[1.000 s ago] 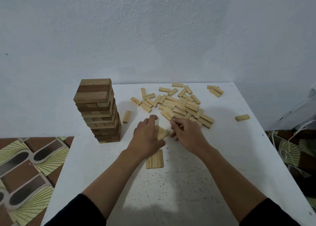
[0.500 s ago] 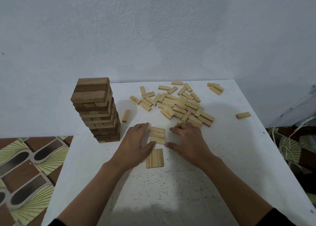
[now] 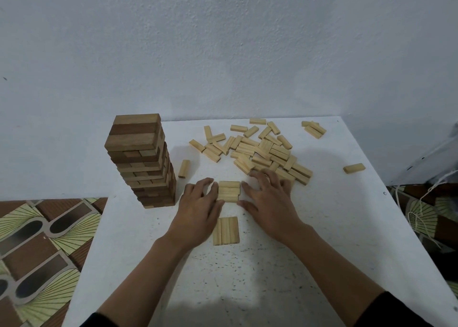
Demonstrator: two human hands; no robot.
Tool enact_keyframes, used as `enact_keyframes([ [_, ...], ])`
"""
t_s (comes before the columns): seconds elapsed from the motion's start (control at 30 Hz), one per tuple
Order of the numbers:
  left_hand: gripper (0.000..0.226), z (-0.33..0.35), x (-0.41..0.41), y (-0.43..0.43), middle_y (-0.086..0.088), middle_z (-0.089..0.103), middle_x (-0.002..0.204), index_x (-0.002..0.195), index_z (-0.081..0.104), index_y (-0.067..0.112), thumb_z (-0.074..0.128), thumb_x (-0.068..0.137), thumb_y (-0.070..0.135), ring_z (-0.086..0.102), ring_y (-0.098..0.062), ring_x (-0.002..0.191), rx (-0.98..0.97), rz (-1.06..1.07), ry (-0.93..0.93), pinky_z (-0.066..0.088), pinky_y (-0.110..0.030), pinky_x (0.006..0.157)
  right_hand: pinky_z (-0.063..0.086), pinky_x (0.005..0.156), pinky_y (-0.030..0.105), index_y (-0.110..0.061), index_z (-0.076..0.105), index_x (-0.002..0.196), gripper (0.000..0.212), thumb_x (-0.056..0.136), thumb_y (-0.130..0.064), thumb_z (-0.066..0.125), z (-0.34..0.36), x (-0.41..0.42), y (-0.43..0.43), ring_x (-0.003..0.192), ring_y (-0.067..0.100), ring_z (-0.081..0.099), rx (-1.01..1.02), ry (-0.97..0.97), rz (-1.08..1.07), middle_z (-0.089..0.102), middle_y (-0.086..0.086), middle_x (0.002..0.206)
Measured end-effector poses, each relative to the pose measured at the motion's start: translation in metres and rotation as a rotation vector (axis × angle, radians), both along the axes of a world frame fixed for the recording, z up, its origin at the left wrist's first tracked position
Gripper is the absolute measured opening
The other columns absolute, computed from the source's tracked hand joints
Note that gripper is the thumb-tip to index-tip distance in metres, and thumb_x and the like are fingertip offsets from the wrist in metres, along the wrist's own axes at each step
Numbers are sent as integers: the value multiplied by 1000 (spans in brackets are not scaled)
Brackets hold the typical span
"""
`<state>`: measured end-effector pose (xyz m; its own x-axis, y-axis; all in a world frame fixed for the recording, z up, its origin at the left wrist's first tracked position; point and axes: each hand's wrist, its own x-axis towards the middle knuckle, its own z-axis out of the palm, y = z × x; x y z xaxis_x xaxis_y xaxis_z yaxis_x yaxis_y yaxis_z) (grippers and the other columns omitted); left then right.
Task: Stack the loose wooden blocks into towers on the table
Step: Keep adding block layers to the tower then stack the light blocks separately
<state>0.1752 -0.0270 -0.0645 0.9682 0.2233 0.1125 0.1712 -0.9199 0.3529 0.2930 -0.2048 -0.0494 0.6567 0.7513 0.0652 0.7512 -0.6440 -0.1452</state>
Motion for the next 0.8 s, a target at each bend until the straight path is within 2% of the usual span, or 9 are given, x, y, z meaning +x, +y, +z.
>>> enact_keyframes([
  [0.13, 58, -2, -3, -1, -12, 47, 148, 143, 52, 7, 28, 105, 45, 46, -30, 118, 64, -10, 10, 48, -46, 97, 35, 104, 61, -21, 54, 140, 58, 100, -52, 25, -11, -12, -4, 150, 31, 20, -20, -41, -23, 40, 8, 155],
  [0.23, 57, -3, -1, -1, -12, 48, 150, 142, 54, 5, 30, 106, 42, 49, -31, 113, 84, -5, 13, 49, -46, 94, 27, 110, 67, -16, 48, 147, 59, 104, -47, 22, -18, -16, -3, 154, 31, 12, -45, -51, -6, 35, 8, 160],
  [0.37, 57, -4, 3, -3, -10, 48, 152, 140, 56, 7, 30, 105, 44, 50, -30, 109, 88, 21, 12, 50, -45, 90, 22, 107, 78, -7, 50, 144, 58, 105, -39, 22, -25, -13, 1, 153, 36, 14, -82, -122, 52, 36, 12, 159],
  [0.57, 61, -9, 6, -14, -4, 47, 154, 143, 55, 11, 25, 103, 46, 42, -24, 108, 98, 131, 17, 46, -43, 83, 22, 109, 76, -2, 45, 146, 58, 105, -36, 22, -27, -9, 3, 152, 34, 16, -68, -158, 96, 36, 13, 159],
  [0.7, 66, -11, 6, -16, -2, 42, 158, 146, 51, 13, 18, 102, 49, 38, -23, 113, 92, 148, 36, 45, -44, 87, 9, 113, 74, -1, 42, 147, 59, 105, -36, 20, -30, -9, 4, 153, 34, 13, -59, -169, 95, 36, 14, 159],
  [0.8, 70, -9, 5, -13, -3, 35, 161, 150, 45, 13, 13, 101, 53, 38, -25, 120, 50, 110, 57, 42, -46, 92, 8, 113, 70, -1, 44, 147, 59, 106, -36, 20, -28, -10, 3, 153, 33, 14, -41, -162, 96, 39, 15, 157],
])
